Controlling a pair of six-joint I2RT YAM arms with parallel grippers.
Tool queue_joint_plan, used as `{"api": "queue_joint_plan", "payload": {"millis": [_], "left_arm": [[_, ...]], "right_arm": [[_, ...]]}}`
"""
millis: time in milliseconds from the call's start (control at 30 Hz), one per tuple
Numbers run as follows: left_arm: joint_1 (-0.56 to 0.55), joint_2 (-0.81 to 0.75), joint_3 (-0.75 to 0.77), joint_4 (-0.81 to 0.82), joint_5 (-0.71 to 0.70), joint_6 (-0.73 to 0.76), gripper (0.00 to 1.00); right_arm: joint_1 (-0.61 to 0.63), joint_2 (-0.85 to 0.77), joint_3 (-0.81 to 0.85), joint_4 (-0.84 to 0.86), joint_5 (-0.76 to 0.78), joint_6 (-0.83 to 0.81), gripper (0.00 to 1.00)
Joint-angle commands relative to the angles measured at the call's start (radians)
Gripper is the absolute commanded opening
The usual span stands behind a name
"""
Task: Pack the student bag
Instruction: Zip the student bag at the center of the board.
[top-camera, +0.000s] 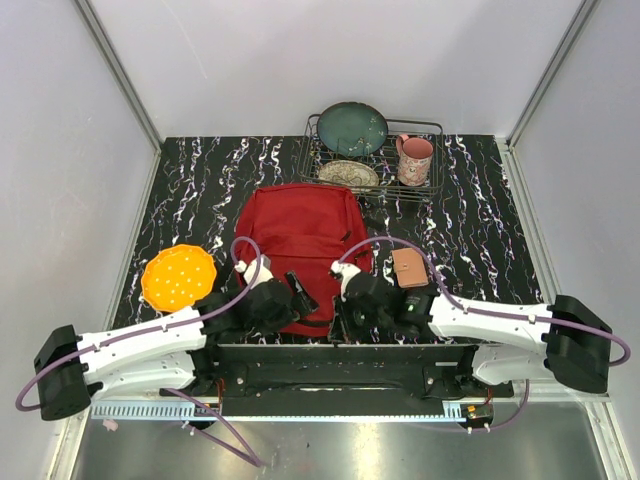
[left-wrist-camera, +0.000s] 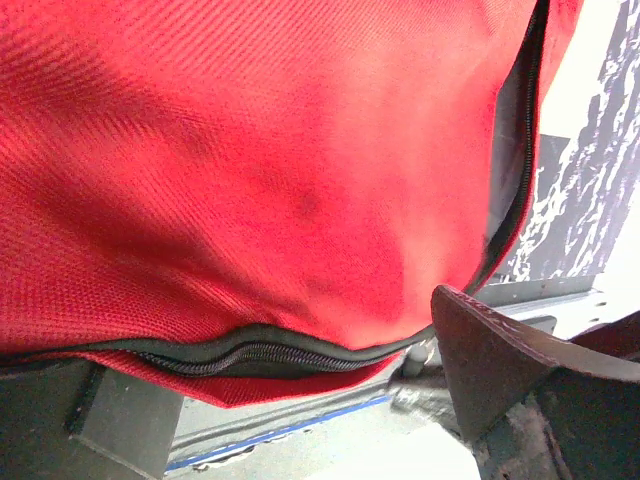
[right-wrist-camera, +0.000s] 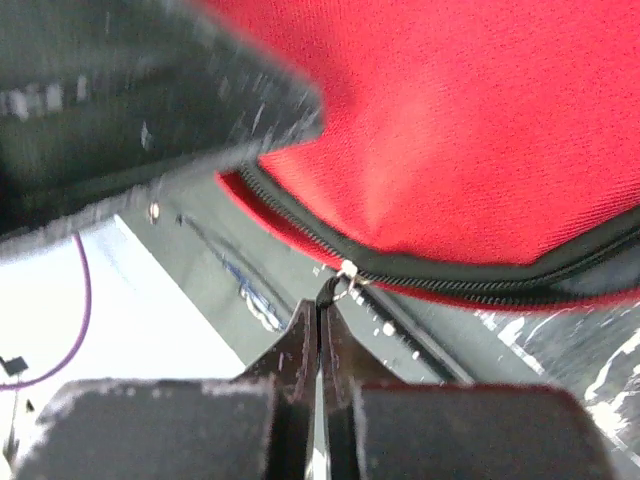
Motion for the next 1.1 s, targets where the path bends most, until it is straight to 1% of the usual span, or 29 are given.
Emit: {"api": "queue_joint_plan", "payload": {"millis": [0,133,200,233,267,300,333,367,400,533,600,667,700,733,767,800,833,867,967,1067], "left_arm": [[-0.001,-0.047,-0.042,0.143,-0.061,-0.029,0.99],[-0.001,-0.044,-0.074,0.150,-0.051,-0.029,0.98],[-0.001,-0.045,-0.082,0.153,-0.049,-0.023,0.84],[-0.001,-0.047,-0.089,0.154,-0.049,-0.021,0.75],[-0.001,-0.053,-0.093,0.154,-0.054,-0.021,0.52],[-0.001,-0.057,-0.096,0.151,-0.057,-0.022,0.43],[-0.001,-0.060,-0.103,0.151,-0.060,-0.022,0.32],[-0.001,-0.073,-0.105,0.145,-0.067,-0.024,0.09],[-0.001,-0.079,-0.106,0.136,-0.073,-0.022,0.01],[-0.001,-0.122,-0.099,0.055,-0.107,-0.022,0.00],[-0.001,-0.172,-0.100,-0.017,-0.133,-0.027,0.00],[-0.001,-0.247,-0.116,-0.099,-0.164,-0.047,0.00],[-0.001,-0.275,-0.122,-0.126,-0.172,-0.055,0.00],[0.001,-0.309,-0.138,-0.180,-0.182,-0.064,0.00],[0.001,-0.376,-0.148,-0.204,-0.196,-0.082,0.00],[0.001,-0.411,-0.157,-0.231,-0.201,-0.091,0.00],[0.001,-0.445,-0.174,-0.278,-0.207,-0.099,0.00],[0.002,-0.511,-0.182,-0.304,-0.215,-0.117,0.00],[0.002,-0.611,-0.198,-0.386,-0.225,-0.151,0.00],[0.001,-0.669,-0.197,-0.435,-0.236,-0.162,0.00]], "right_arm": [[0.120,0.021,-0.008,-0.005,0.084,0.084,0.00],[0.136,0.024,-0.011,0.009,0.098,0.098,0.00],[0.137,0.021,0.003,-0.007,0.117,0.089,0.00],[0.136,0.021,0.022,-0.016,0.125,0.072,0.00],[0.137,0.022,0.035,-0.036,0.131,0.062,0.00],[0.137,0.030,0.047,-0.047,0.145,0.053,0.00],[0.137,0.036,0.070,-0.059,0.150,0.038,0.00],[0.137,0.042,0.079,-0.074,0.151,0.032,0.00],[0.137,0.055,0.087,-0.079,0.151,0.029,0.00],[0.134,0.068,0.125,-0.137,0.246,0.003,0.00],[0.110,0.065,0.138,-0.195,0.289,-0.011,0.00],[0.065,0.059,0.138,-0.229,0.280,-0.028,0.00],[0.003,0.046,0.130,-0.231,0.254,-0.037,0.00],[-0.022,0.038,0.118,-0.241,0.248,-0.056,0.00],[-0.053,0.029,0.110,-0.245,0.243,-0.065,0.00],[-0.103,0.010,0.102,-0.248,0.233,-0.076,0.00],[-0.128,0.000,0.089,-0.243,0.223,-0.091,0.00],[-0.143,-0.004,0.084,-0.243,0.220,-0.100,0.00],[-0.191,0.006,0.078,-0.243,0.219,-0.120,0.00],[-0.216,0.047,0.082,-0.243,0.208,-0.126,0.00]]}}
